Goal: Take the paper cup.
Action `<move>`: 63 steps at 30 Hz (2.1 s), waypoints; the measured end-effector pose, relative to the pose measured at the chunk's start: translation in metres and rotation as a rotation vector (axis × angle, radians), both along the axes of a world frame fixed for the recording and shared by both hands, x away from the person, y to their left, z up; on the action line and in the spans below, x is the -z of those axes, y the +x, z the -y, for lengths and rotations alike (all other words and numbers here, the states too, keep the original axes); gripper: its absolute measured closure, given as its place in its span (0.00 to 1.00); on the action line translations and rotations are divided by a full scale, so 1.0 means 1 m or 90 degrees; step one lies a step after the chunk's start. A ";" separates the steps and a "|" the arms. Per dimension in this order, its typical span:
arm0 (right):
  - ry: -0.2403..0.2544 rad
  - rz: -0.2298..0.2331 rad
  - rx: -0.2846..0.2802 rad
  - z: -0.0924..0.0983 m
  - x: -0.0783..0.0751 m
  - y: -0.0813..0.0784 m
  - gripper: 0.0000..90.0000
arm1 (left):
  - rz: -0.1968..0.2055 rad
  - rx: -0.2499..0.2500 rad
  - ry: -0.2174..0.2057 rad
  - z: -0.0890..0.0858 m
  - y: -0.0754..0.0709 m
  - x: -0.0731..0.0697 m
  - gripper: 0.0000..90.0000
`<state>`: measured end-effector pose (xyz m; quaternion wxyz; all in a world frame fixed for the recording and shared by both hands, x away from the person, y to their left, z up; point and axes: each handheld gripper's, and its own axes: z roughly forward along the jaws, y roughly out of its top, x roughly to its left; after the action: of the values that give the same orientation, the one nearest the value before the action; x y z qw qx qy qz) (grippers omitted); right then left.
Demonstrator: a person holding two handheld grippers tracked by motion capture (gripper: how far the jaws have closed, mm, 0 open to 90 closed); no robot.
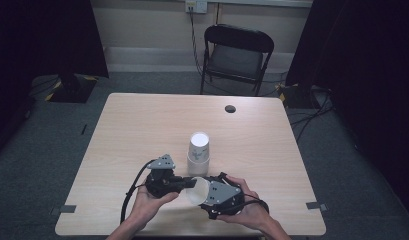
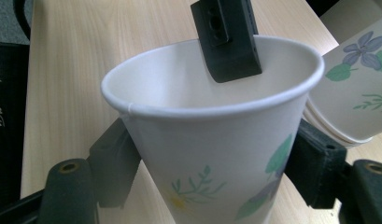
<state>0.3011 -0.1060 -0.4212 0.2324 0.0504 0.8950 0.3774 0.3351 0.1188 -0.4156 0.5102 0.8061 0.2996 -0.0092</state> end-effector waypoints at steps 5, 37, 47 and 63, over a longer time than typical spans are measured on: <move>-0.005 0.004 -0.002 0.000 0.001 0.000 0.31 | 0.004 0.000 -0.007 0.000 -0.001 0.000 0.94; 0.151 -0.139 0.103 0.043 0.002 0.033 0.32 | 0.069 -0.092 0.038 -0.035 -0.007 -0.001 0.34; 0.233 -0.171 0.144 0.063 -0.008 0.045 0.32 | 0.059 -0.158 0.098 -0.067 -0.002 0.013 0.18; 0.284 -0.154 0.214 0.082 -0.016 0.064 0.32 | 0.060 -0.197 0.213 -0.111 0.004 0.048 0.18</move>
<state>0.3651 -0.1881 -0.4048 0.1664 0.2920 0.7902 0.5126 0.3388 0.2296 -0.4639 0.3786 0.8234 0.3926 0.1566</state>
